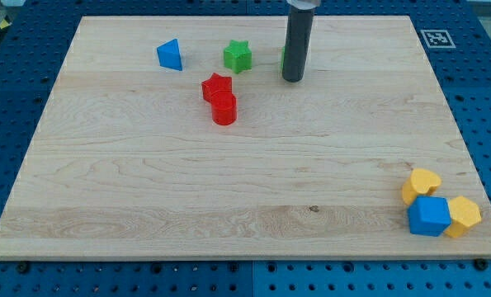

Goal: Move the arm to the bottom right of the board

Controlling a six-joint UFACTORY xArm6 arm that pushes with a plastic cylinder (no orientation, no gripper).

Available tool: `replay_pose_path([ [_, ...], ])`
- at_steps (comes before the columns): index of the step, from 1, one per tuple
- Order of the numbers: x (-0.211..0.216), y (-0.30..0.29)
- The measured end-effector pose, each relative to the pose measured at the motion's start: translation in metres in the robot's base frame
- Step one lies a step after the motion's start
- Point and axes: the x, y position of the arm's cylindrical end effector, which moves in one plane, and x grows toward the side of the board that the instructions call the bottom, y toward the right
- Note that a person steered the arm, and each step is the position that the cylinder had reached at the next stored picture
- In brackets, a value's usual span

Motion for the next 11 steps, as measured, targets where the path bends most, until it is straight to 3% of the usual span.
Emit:
replay_pose_path([
  [2, 0.006, 0.003],
  [7, 0.221, 0.029],
  [8, 0.265, 0.053],
  [9, 0.275, 0.068],
  [11, 0.275, 0.187],
])
